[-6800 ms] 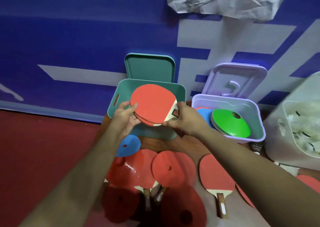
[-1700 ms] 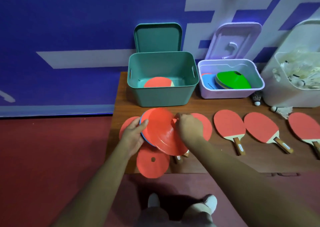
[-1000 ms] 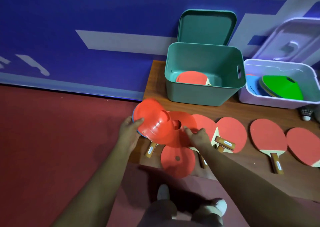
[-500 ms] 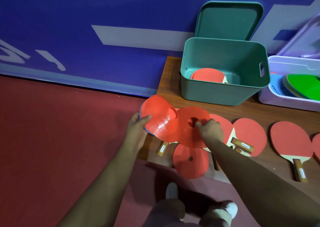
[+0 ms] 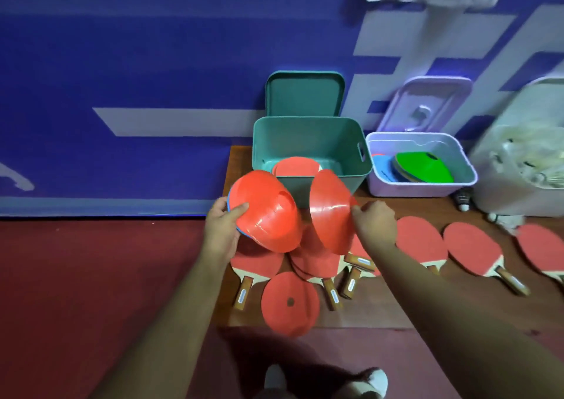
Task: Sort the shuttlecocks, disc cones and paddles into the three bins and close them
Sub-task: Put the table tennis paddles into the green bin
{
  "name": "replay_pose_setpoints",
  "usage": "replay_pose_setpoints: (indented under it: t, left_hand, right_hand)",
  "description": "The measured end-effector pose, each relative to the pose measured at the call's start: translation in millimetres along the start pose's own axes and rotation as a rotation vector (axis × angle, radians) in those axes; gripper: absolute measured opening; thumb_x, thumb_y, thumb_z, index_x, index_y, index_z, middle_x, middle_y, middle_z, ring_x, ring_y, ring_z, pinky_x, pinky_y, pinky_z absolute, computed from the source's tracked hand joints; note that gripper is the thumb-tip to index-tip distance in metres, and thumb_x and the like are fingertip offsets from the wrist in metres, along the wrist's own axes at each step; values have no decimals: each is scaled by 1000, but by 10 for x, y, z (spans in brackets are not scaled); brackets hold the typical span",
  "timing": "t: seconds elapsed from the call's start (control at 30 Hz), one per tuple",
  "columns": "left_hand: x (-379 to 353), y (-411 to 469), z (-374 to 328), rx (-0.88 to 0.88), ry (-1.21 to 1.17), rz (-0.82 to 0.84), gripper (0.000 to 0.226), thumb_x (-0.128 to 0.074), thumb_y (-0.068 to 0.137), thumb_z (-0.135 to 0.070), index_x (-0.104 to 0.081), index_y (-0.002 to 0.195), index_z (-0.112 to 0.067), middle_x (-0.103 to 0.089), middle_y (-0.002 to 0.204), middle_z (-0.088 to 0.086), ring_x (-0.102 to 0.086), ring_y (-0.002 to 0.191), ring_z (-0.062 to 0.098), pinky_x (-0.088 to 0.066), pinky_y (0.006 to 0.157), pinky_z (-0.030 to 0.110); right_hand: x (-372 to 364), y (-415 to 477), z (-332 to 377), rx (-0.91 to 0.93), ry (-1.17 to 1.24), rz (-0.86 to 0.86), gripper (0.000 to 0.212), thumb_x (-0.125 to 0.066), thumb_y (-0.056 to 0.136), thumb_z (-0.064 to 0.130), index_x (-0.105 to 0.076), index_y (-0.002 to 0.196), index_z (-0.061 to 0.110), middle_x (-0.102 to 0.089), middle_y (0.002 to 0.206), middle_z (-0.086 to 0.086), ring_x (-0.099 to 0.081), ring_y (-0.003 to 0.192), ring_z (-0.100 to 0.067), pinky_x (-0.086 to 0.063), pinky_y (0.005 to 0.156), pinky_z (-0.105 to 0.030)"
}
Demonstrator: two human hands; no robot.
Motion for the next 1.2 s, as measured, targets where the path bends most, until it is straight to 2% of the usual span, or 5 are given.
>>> replay_pose_setpoints:
  t: [0.4, 0.77, 0.93, 1.1, 1.2]
  left_hand:
    - [-1769, -164, 359, 149, -98, 381, 24, -54, 93, -2, -57, 117, -3, -71, 104, 13, -68, 88, 19, -56, 83, 34]
    - [-3377, -99, 817, 119, 89, 406, 22, -59, 88, 4, -56, 108, -4, -68, 99, 15, -66, 82, 21, -56, 81, 36]
    - [-3972, 112, 993, 92, -23, 288, 26, -56, 89, 6, -55, 114, 1, -67, 105, 19, -65, 89, 25, -56, 83, 36]
    - [-4531, 353, 1334, 154, -117, 232, 21, -56, 90, 5, -56, 110, 0, -68, 104, 19, -68, 86, 23, -53, 91, 39]
    - [-4719, 545, 1600, 200, -105, 170, 24, -59, 89, 4, -55, 112, -1, -66, 110, 22, -66, 92, 27, -49, 98, 46]
  right_hand:
    - [496, 198, -258, 32, -15, 53, 42, -54, 85, 43, -67, 84, 2, -69, 93, -20, -65, 89, -37, -49, 71, -36]
    - [1249, 1356, -872, 131, -186, 82, 35, -50, 90, 34, -62, 103, 3, -65, 111, -19, -63, 104, -37, -49, 82, -39]
    - [1542, 2075, -1208, 180, 268, 86, 34, -60, 88, 38, -66, 94, 4, -68, 94, -15, -63, 96, -31, -48, 83, -38]
    - [1337, 2645, -1725, -218, 745, 408, 70, -67, 69, 69, -64, 119, 20, -70, 111, 3, -66, 101, -16, -52, 94, -37]
    - [1184, 2898, -1873, -319, 884, 522, 58, -74, 70, 57, -68, 113, 18, -73, 103, -1, -70, 94, -20, -56, 90, -42]
Point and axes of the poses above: each hand's wrist, its own y-axis towards the middle knuckle, its own x-axis out of the back of the hand, z = x × y, the point moved 8 cm from there along y, towards the middle knuckle
